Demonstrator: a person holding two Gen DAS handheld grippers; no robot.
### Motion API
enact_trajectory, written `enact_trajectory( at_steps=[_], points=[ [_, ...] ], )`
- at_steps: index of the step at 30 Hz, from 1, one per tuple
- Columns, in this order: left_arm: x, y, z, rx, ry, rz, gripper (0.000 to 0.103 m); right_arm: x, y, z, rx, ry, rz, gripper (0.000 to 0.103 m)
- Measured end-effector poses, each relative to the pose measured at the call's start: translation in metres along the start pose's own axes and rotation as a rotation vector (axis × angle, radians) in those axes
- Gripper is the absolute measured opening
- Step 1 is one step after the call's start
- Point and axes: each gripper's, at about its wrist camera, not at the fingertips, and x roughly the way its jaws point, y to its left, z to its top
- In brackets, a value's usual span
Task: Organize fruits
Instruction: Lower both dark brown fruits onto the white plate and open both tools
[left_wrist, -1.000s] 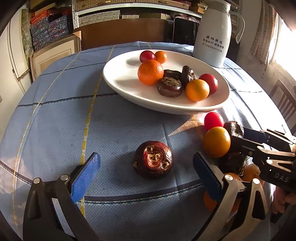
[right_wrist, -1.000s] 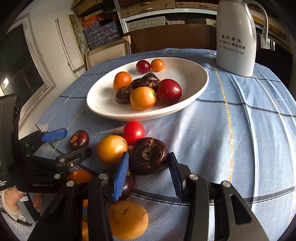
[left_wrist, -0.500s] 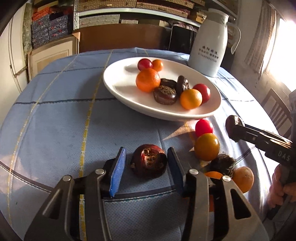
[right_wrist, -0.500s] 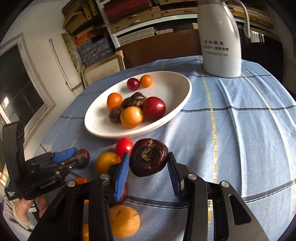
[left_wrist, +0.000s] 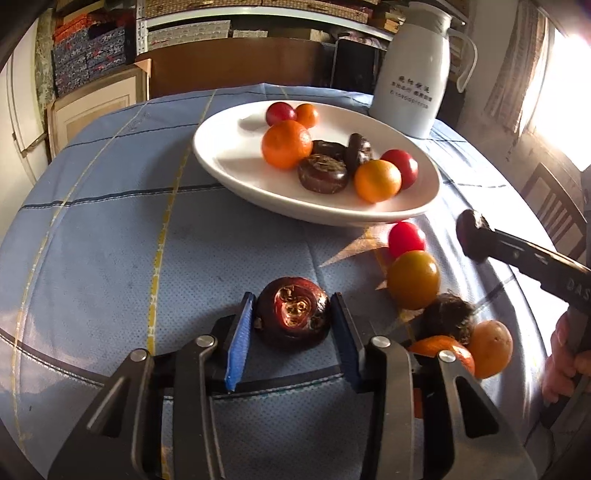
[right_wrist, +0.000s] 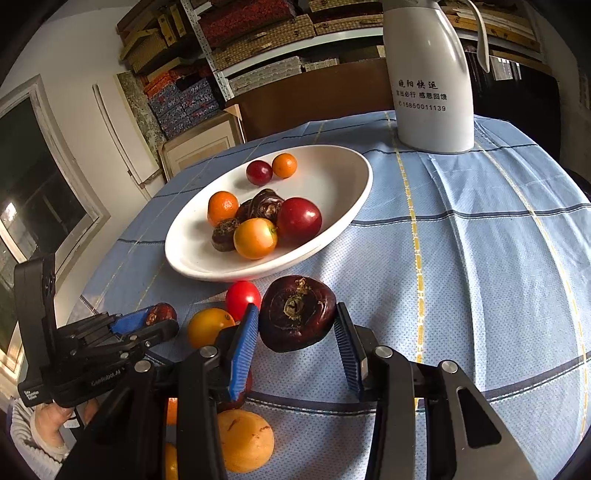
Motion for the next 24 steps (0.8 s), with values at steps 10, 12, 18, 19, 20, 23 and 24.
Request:
enact_trajectory(
  at_steps=[10,12,18,19,20,23,24],
  points=[
    [-0.033,0.009,0.045,-0.063,-0.147,0.005,0.04,-0.009,-0.001,0.028,0.043,-0.069,0.033,0.042],
    [-0.029,0.011,0.067,-0.074,-0.157,0.013,0.04,0.002,0.004,0.044,0.019,-0.068,0.002,0.042],
    [0.004,0.018,0.103,-0.092,-0.154,0.054,0.04,0.045,0.008,0.095,0.006,-0.065,-0.024,0.042],
    [0.01,0.021,0.103,-0.096,-0.146,0.052,0.04,0.052,0.007,0.101,0.01,-0.062,-0.03,0.042],
    [0.019,0.023,0.101,-0.094,-0.124,0.048,0.041,0.06,0.006,0.105,0.016,-0.056,-0.037,0.042],
    [0.033,0.029,0.096,-0.104,-0.093,0.038,0.05,0.073,-0.003,0.109,0.038,-0.036,-0.034,0.047],
    [0.033,0.031,0.095,-0.114,-0.099,0.016,0.052,0.071,-0.006,0.109,0.053,-0.04,-0.036,0.05]
  ],
)
